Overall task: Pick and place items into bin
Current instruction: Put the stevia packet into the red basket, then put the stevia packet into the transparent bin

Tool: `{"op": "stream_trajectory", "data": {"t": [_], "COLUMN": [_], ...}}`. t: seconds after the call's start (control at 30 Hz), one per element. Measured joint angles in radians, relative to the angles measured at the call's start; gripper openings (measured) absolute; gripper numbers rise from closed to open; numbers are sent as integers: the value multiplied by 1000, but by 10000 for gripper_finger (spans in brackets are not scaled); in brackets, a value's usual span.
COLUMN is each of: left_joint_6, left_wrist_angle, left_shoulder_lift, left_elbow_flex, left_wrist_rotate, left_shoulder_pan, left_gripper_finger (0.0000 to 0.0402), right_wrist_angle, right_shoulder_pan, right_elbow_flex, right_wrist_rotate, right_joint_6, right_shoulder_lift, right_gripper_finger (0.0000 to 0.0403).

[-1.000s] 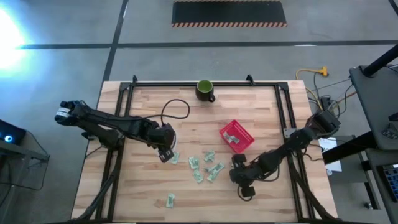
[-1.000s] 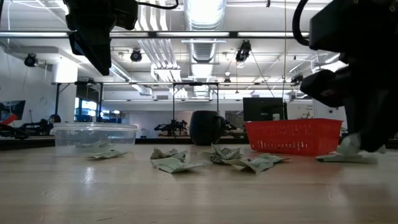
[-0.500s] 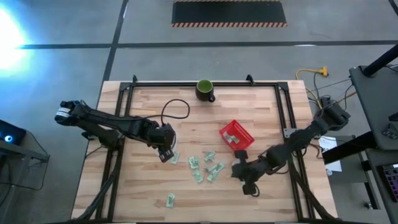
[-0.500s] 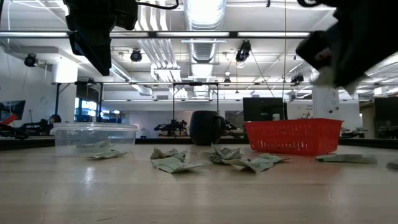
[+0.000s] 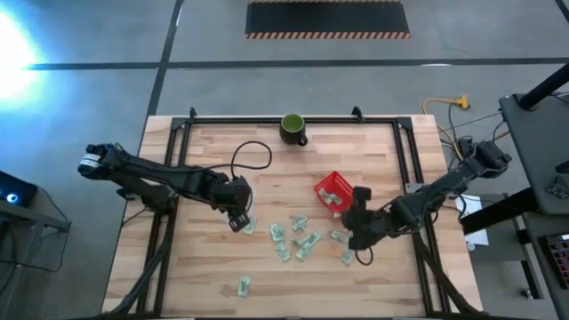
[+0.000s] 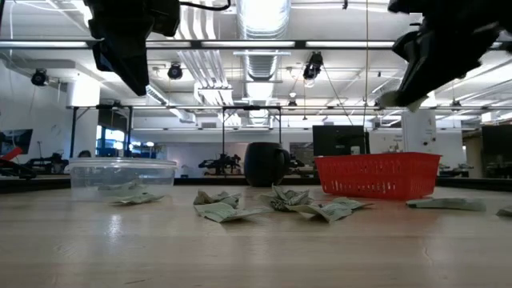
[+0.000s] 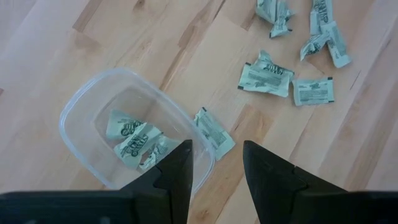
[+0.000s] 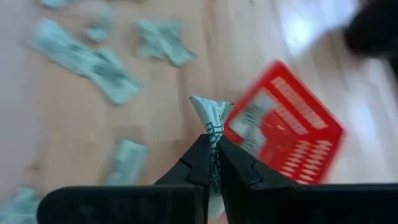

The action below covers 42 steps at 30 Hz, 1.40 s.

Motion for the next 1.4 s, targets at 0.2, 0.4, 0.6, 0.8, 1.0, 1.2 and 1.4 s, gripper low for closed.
{"op": "stream_trajectory", "data": {"t": [0.2, 0.4, 0.6, 0.8, 1.0, 1.2, 1.4], "left_joint_6": [0, -5, -6, -6, 24, 77, 66], "left_wrist_angle": [20, 23, 48, 50, 75, 76, 110], "left_shoulder_lift": [0, 0, 0, 0, 0, 0, 4], "left_elbow_flex": [-5, -6, -7, -8, -7, -6, -7], "left_wrist_rotate": [-14, -14, -13, -13, 11, 92, 96], "left_shoulder_pan": [0, 0, -9, -17, -34, -107, -199], "left_gripper_finger": [123, 123, 123, 123, 123, 123, 123], "right_wrist_angle": [-29, -35, -54, -55, -58, -62, -64], "right_shoulder_pan": [-88, -174, -212, -213, -213, -207, -187], "right_elbow_flex": [-6, -10, -13, -15, -15, -15, -15], "right_wrist_rotate": [8, 3, -8, -8, -68, -162, -173], "right_joint_6": [-8, -8, -17, -20, -20, -24, -23], "right_shoulder_lift": [22, 49, 46, 40, 28, 12, 4], "right_gripper_finger": [13, 13, 42, 100, 134, 137, 126]}}
